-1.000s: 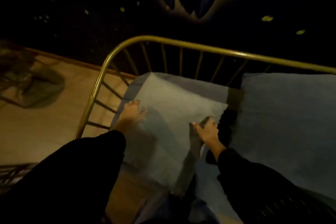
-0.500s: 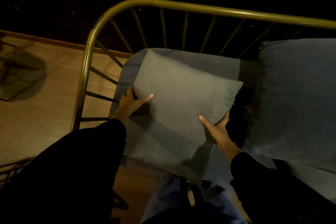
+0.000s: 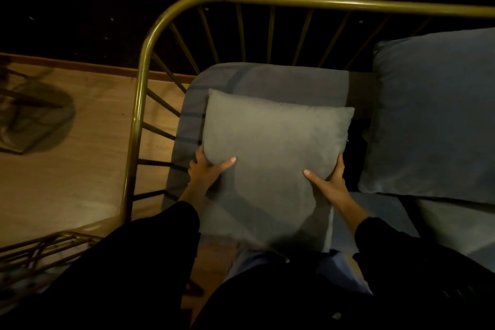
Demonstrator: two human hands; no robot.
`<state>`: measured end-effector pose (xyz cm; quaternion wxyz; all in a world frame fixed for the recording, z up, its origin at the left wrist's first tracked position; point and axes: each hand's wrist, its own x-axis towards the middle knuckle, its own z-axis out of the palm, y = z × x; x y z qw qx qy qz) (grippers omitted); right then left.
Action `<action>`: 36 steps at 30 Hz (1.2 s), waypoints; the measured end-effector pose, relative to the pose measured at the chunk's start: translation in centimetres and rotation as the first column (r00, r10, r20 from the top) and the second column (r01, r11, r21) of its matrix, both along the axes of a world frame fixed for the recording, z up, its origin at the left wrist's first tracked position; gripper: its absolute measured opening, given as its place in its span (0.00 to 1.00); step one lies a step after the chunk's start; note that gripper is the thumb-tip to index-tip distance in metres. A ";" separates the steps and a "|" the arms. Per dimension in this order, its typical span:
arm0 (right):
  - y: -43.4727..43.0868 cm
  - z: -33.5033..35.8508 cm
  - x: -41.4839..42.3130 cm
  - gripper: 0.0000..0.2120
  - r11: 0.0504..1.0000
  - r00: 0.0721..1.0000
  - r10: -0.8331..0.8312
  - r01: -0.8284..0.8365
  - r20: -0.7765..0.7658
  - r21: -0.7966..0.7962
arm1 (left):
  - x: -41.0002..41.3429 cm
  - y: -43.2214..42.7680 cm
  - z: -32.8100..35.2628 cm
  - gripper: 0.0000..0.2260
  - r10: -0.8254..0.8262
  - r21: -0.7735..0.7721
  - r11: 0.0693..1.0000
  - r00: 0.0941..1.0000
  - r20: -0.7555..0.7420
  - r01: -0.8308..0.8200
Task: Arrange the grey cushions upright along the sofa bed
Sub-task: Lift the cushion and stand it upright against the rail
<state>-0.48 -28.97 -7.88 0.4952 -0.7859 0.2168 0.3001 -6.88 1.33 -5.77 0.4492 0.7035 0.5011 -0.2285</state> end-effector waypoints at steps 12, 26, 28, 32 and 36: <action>-0.1 4.6 3.1 0.28 0.886 0.935 0.328 -0.354 -0.133 -0.301 | 6.6 -7.1 3.0 0.24 -0.438 0.389 0.825 0.899 -0.020 0.411; -29.4 15.2 21.7 0.26 0.562 0.879 0.320 0.125 0.354 -0.818 | 24.0 -34.3 5.4 0.37 -0.449 -0.092 0.862 0.835 0.318 0.498; -32.8 15.0 23.3 0.33 0.587 0.931 0.218 0.114 0.292 -0.802 | 25.9 -35.5 3.6 0.47 -0.311 -0.179 0.908 0.896 0.317 0.378; -37.4 14.2 25.7 0.50 0.795 0.977 -0.060 0.172 0.206 -0.582 | 28.4 -37.2 3.4 0.48 -0.006 -0.340 0.930 0.935 0.355 0.136; -39.6 12.7 26.2 0.61 0.901 0.974 -0.178 0.217 0.137 -0.376 | 29.2 -38.0 3.4 0.47 0.255 -0.480 0.870 0.937 0.239 -0.115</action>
